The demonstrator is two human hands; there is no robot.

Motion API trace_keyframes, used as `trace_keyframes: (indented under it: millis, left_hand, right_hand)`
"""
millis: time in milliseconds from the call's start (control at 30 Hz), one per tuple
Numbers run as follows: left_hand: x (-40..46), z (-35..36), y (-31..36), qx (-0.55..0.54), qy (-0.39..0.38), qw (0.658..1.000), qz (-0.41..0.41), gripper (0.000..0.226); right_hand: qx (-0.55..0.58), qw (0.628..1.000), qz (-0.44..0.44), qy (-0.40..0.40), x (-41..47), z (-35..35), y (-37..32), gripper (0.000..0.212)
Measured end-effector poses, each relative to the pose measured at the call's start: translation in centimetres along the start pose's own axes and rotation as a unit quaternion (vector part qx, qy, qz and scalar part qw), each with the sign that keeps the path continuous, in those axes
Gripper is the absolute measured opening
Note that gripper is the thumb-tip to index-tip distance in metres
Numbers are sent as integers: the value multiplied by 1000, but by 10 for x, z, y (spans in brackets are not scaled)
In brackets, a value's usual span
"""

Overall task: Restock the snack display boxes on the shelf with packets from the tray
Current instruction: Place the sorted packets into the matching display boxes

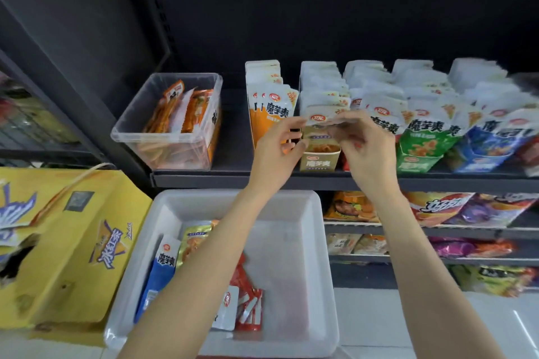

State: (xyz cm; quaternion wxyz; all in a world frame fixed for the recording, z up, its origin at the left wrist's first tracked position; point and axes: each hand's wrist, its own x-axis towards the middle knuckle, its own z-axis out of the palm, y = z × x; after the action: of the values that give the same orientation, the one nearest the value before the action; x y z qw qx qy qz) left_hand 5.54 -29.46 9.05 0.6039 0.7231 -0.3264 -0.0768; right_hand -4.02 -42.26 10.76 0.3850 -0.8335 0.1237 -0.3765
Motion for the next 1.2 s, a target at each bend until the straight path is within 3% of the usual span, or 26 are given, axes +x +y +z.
trace_keyframes:
  millis: [100, 200, 333, 433, 600, 767, 933, 1100, 1200]
  left_hand:
    - [3, 6, -3, 17, -2, 1000, -21, 29]
    - [5, 6, -9, 39, 15, 999, -16, 26]
    - [7, 6, -14, 102, -15, 995, 14, 29]
    - [7, 8, -15, 178, -26, 982, 56, 32]
    - [7, 8, -18, 204, -10, 977, 61, 29]
    - [5, 9, -19, 188, -19, 981, 49, 29]
    - [5, 11, -18, 170, -25, 985, 11, 31]
    - [2, 10, -15, 159, -26, 987, -9, 32]
    - [-3, 8, -14, 154, -36, 987, -21, 34]
  right_hand:
    - [-7, 999, 25, 35, 0, 6, 2, 14]
    - [85, 985, 118, 93, -7, 12, 11, 14]
    - [131, 972, 153, 119, -15, 13, 24, 11]
    - [100, 976, 145, 129, -17, 11, 24, 12]
    - [-59, 989, 117, 75, -5, 19, 26, 36]
    - [-112, 973, 160, 126, -7, 27, 36, 30]
    - [-114, 968, 206, 85, 3, 25, 41, 32]
    - [-169, 976, 135, 33, 0, 29, 36, 29]
    - [-173, 972, 152, 38, -2, 35, 36, 27]
